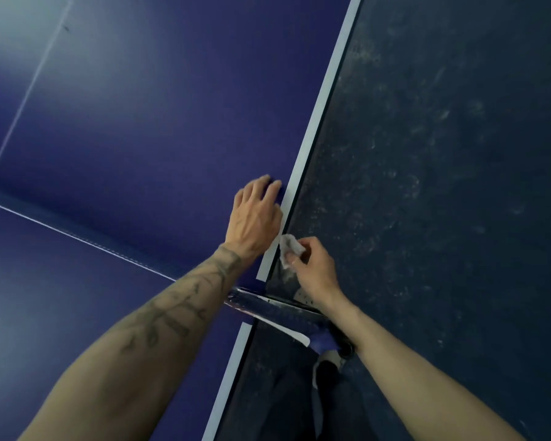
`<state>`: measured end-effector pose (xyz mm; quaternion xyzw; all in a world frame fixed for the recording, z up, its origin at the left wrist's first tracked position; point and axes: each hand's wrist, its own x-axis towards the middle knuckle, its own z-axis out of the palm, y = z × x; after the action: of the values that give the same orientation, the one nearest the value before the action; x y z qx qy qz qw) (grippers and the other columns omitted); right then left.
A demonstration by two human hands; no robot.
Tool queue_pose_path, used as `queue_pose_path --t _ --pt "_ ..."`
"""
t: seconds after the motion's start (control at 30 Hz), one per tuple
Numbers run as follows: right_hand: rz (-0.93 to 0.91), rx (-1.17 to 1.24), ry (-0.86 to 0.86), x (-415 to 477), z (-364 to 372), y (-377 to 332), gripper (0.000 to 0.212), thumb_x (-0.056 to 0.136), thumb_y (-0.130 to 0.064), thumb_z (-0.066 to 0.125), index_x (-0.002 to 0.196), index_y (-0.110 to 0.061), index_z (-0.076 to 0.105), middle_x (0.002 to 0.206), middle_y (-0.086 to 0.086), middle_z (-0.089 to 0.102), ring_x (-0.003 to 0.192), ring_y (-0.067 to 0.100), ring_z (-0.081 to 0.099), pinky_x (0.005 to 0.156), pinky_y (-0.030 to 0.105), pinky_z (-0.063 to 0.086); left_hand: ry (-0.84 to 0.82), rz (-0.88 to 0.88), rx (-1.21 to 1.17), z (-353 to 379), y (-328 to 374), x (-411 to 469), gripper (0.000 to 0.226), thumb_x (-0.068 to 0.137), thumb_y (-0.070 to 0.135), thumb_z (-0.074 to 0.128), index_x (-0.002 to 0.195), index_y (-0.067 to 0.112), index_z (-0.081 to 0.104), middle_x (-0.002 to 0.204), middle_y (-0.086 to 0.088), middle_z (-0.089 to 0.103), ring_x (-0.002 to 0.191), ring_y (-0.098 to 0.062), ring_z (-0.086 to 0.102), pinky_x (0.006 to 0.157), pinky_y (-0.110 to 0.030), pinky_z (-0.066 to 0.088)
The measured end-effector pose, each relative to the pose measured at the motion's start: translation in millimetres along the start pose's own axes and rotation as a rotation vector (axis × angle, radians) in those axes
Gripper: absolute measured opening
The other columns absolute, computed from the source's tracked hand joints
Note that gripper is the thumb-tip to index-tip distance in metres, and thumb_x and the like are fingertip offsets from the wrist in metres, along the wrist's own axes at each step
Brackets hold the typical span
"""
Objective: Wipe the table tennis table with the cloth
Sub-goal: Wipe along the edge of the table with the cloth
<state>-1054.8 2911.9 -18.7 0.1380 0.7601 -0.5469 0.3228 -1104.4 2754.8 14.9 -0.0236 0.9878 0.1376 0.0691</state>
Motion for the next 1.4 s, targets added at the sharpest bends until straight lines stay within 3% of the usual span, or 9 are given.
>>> queue_pose_path --t 0.1,0.43,0.57,0.7,0.83,1.07,1.27,1.33,1.4 --pt "0.104 -0.066 -0.158 7 12 19 0.016 0.102 -0.024 0.071 0.107 -0.021 0.056 0.105 0.004 0.070 0.097 0.023 0.067 0.083 0.041 0.055 0.068 0.029 0.006 17 -6 28 0.049 0.105 0.017 0.049 0.152 0.006 0.048 0.160 -0.017 0.041 0.148 -0.037 0.038 0.122 -0.049 0.029" --pt "0.013 0.201 0.028 40 1 -9 0.018 0.103 -0.018 0.070 0.118 -0.019 0.059 0.109 -0.004 0.072 0.095 0.001 0.070 0.081 0.021 0.056 0.248 0.068 0.004 38 -9 88 0.050 0.105 0.022 0.045 0.153 0.014 0.051 0.161 -0.013 0.043 0.152 -0.032 0.036 0.128 -0.051 0.020" --pt "0.040 0.128 -0.067 11 8 3 0.020 0.101 -0.015 0.072 0.115 -0.014 0.058 0.108 0.003 0.071 0.096 0.013 0.070 0.077 0.020 0.054 0.252 0.069 0.000 34 -7 92 0.050 0.104 0.021 0.047 0.154 0.015 0.050 0.161 -0.013 0.043 0.153 -0.032 0.035 0.128 -0.051 0.019" --pt "-0.022 0.217 0.044 47 -4 -22 0.019 0.102 -0.015 0.071 0.118 -0.016 0.060 0.108 0.000 0.073 0.093 0.006 0.072 0.077 0.024 0.059 0.256 0.065 0.007 36 -7 91 0.051 0.103 0.021 0.048 0.154 0.015 0.050 0.162 -0.012 0.043 0.153 -0.031 0.034 0.129 -0.051 0.019" --pt "-0.094 0.290 0.191 97 -19 -54 0.022 0.103 -0.016 0.069 0.122 -0.017 0.060 0.115 0.002 0.070 0.104 0.015 0.069 0.090 0.028 0.058 0.266 0.067 0.021 39 -9 93 0.051 0.105 0.022 0.049 0.155 0.015 0.049 0.163 -0.012 0.041 0.154 -0.030 0.033 0.128 -0.051 0.020" --pt "-0.062 0.203 0.026 82 -25 -42 0.020 0.102 -0.013 0.070 0.115 -0.021 0.058 0.111 0.003 0.071 0.101 0.019 0.072 0.089 0.045 0.061 0.275 0.042 0.005 32 -1 121 0.048 0.107 0.024 0.051 0.153 0.014 0.052 0.159 -0.013 0.046 0.150 -0.033 0.039 0.124 -0.052 0.026" --pt "-0.145 0.193 0.135 172 -67 -98 0.021 0.103 -0.015 0.069 0.120 -0.013 0.057 0.107 -0.006 0.067 0.089 -0.004 0.066 0.080 0.016 0.053 0.307 -0.030 0.040 30 3 179 0.050 0.110 0.035 0.046 0.157 0.017 0.047 0.162 -0.011 0.042 0.152 -0.031 0.036 0.124 -0.051 0.026" --pt "-0.163 0.179 0.129 184 -74 -105 0.021 0.103 -0.012 0.069 0.120 -0.011 0.057 0.111 -0.001 0.068 0.095 0.002 0.067 0.082 0.017 0.054 0.325 -0.037 0.047 33 1 183 0.051 0.110 0.036 0.047 0.157 0.018 0.047 0.162 -0.010 0.042 0.152 -0.030 0.036 0.125 -0.050 0.025" --pt "-0.120 0.167 0.071 174 -70 -100 0.020 0.104 -0.013 0.067 0.121 -0.010 0.056 0.115 0.007 0.068 0.103 0.019 0.070 0.089 0.031 0.059 0.338 -0.034 0.042 33 -1 183 0.051 0.109 0.035 0.049 0.156 0.017 0.048 0.162 -0.010 0.043 0.152 -0.030 0.037 0.125 -0.050 0.025"
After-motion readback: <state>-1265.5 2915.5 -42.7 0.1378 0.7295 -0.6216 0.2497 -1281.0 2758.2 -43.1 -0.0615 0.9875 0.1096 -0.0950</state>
